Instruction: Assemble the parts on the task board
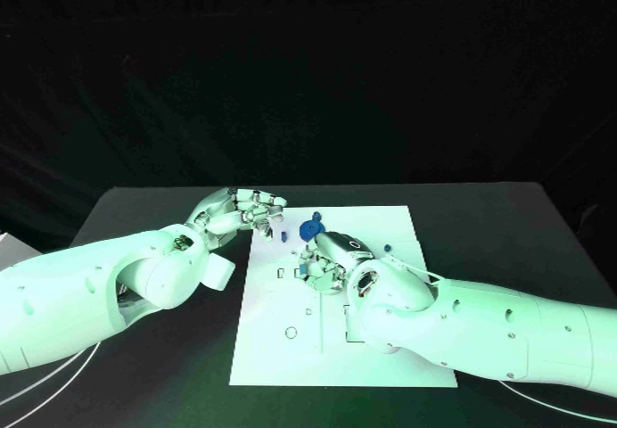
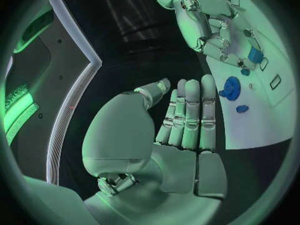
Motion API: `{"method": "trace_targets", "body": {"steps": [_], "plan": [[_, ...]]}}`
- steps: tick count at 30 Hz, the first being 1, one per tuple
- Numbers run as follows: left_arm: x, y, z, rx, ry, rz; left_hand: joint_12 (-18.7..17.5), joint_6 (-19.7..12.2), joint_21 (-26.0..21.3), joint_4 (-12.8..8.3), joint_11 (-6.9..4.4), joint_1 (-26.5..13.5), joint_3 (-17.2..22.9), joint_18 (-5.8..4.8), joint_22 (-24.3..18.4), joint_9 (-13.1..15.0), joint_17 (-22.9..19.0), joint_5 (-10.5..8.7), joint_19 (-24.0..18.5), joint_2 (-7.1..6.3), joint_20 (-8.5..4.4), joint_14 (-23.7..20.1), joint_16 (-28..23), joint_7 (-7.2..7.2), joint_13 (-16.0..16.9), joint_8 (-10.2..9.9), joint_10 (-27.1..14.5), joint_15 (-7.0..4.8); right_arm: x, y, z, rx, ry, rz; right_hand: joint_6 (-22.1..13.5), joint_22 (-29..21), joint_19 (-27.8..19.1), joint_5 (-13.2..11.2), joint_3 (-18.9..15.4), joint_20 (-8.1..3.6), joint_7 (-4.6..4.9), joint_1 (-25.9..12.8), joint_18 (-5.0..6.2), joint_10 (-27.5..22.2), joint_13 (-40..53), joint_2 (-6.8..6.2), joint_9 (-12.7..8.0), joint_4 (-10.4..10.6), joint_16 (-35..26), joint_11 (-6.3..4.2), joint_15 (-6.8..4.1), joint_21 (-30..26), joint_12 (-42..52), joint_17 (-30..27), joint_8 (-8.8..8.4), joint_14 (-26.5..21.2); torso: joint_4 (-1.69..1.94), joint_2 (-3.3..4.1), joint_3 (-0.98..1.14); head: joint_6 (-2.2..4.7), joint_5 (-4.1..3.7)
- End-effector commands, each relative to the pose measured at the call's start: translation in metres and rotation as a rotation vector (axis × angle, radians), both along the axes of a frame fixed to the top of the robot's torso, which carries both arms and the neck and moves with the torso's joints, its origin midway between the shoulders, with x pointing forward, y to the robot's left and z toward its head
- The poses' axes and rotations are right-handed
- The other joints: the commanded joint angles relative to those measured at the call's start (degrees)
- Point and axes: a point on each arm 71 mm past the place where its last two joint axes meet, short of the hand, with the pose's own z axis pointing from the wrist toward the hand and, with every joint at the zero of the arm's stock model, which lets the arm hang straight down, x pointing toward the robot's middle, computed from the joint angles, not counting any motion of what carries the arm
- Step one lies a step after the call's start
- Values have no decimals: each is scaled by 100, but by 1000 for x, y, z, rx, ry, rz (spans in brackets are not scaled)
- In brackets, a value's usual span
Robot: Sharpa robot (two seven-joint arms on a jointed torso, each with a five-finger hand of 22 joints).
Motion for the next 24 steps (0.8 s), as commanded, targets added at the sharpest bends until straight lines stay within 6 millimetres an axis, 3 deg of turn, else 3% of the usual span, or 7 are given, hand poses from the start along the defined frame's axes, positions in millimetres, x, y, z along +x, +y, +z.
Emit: {"method": "trace_targets", "body": {"steps": [1,24], "plan": [[-1,-2,1,-3,-3,-21,20,-39,29,12,-2,-27,-2,82,6,9,6,14,-45,52,-7,-12,33,3,5,24,-30,-14,-1,0,-2,-13,-9,8,0,1507,610,-24,-5,-26,-7,-75,-39,142,1014,-29,-5,-22,12,0,-21,25,-19,1493,26,583,-2,2,2,3,6],[0,-3,1,2,-1,-33,45,-49,33,12,1,-28,1,82,7,13,6,14,-47,51,-5,-13,38,6,22,28,-53,-12,-1,0,-3,-18,-5,11,-231,1507,610,-115,-66,9,66,-279,-39,48,925,-190,-47,20,0,61,26,25,-137,1464,-43,576,-1,2,2,-6,6]]}}
